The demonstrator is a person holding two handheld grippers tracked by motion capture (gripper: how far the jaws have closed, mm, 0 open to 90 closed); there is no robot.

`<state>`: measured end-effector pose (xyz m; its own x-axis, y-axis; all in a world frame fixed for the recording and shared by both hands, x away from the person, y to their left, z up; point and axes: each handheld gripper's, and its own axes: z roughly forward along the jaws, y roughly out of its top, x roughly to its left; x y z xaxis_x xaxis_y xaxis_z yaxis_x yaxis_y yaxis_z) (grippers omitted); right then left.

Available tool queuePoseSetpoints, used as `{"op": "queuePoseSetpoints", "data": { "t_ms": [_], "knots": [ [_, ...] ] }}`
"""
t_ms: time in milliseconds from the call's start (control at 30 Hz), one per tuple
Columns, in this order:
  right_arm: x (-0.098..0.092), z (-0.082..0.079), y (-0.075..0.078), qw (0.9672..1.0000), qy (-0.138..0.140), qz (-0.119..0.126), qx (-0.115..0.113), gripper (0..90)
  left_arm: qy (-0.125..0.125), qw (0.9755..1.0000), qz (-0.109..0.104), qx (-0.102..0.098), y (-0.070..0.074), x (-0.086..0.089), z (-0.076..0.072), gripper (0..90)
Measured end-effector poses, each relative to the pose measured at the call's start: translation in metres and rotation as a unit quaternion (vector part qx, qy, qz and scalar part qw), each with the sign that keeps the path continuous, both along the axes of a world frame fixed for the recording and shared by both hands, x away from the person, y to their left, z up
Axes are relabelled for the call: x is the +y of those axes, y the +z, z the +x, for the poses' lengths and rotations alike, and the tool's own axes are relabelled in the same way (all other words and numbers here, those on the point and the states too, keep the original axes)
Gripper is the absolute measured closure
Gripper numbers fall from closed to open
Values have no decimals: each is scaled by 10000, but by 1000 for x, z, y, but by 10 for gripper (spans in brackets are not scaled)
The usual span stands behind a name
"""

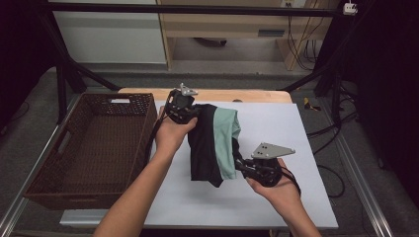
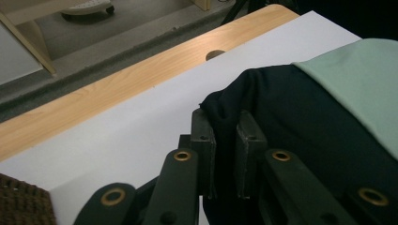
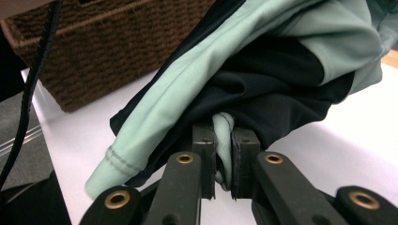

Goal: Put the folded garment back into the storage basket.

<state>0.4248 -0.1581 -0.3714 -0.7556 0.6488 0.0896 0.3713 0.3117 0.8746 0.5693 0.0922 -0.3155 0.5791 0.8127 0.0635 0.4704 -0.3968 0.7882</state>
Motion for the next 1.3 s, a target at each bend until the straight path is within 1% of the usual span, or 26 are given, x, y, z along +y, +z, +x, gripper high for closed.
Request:
{"op": "queuePoseSetpoints", "data": {
  "t_ms": [100,167,233,367,500,533,567,600,700,800,933,1067,1167,1300],
  "knots": [
    [5,1,9,10000,49,41,-52,840,14,10000,21,-53,14,5,-1,806],
    [8,1,15,9999,68,74,-107,840,51,9999,29,-86,20,9,-1,806],
    [10,2,19,9998,107,110,-149,839,95,9999,1,-104,22,13,-1,807],
    [14,6,23,9997,122,133,-141,839,120,9999,-2,-118,27,21,0,807],
    [19,10,29,9995,193,190,-153,839,190,9997,83,-148,33,27,0,807],
    [21,12,30,9994,214,197,-163,839,170,9996,110,-213,34,28,0,807],
    [23,13,31,9994,230,198,-185,839,218,9996,116,-151,36,30,0,807],
    [25,14,31,9993,249,202,-199,839,244,9995,103,-142,37,32,0,807],
    [31,16,30,9991,302,184,-224,839,313,9993,116,-139,41,38,0,807],
    [37,18,29,9991,332,208,-190,839,341,9992,110,-161,45,44,-2,808],
    [43,19,33,9989,378,216,-201,839,420,9990,66,-158,49,55,-4,807],
    [49,20,37,9987,415,226,-210,839,490,9985,78,-234,53,62,-9,807],
    [57,20,39,9985,459,199,-209,839,546,9982,101,-232,55,69,-9,807],
    [67,20,42,9980,544,184,-248,839,628,9978,88,-172,57,80,-7,807]
  ]
}}
